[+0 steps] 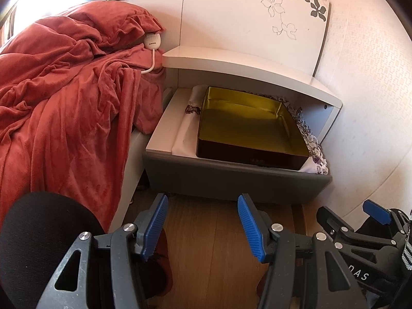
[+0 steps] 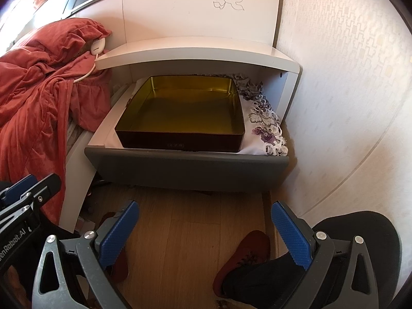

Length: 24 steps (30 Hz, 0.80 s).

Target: Organize soft objects

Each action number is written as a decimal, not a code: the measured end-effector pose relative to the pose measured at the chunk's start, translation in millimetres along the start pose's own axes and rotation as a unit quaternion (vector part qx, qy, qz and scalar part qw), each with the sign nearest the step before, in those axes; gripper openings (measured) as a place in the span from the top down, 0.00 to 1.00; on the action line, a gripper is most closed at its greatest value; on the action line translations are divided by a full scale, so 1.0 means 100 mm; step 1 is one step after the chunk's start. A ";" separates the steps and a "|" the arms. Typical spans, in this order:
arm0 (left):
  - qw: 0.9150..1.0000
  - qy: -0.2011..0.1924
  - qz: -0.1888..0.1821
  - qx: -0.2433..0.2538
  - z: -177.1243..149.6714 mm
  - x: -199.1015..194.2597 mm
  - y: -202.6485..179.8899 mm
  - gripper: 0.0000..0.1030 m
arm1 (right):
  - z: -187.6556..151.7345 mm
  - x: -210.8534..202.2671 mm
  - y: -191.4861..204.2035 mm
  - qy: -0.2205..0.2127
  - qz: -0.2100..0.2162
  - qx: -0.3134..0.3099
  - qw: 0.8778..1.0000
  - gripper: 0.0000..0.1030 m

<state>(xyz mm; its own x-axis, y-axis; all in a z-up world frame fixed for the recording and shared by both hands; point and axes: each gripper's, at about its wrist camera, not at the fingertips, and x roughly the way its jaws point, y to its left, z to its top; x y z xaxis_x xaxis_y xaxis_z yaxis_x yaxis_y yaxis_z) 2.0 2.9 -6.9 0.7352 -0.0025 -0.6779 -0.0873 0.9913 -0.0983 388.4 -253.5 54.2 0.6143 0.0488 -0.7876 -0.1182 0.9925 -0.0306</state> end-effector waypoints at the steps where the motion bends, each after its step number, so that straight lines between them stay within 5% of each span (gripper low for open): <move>1: 1.000 0.001 0.000 0.001 0.00 0.00 0.00 0.44 | 0.00 0.00 0.00 0.001 0.000 0.000 1.000 0.00; 15: 0.999 0.035 0.004 -0.005 0.00 0.07 0.05 0.44 | 0.20 0.06 -0.03 0.009 0.027 -0.012 1.000 0.00; 24: 0.997 0.071 -0.025 -0.027 0.01 0.25 0.11 0.44 | 0.31 0.34 -0.02 0.051 0.050 -0.058 0.996 0.00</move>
<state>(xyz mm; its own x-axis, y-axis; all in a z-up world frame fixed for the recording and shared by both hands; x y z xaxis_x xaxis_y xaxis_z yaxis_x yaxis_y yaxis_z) 19.8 13.4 -24.1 0.6371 -0.0751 -0.7671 -0.0917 0.9808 -0.1723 433.9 -249.9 46.8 0.5137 0.1293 -0.8482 -0.2684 0.9632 -0.0157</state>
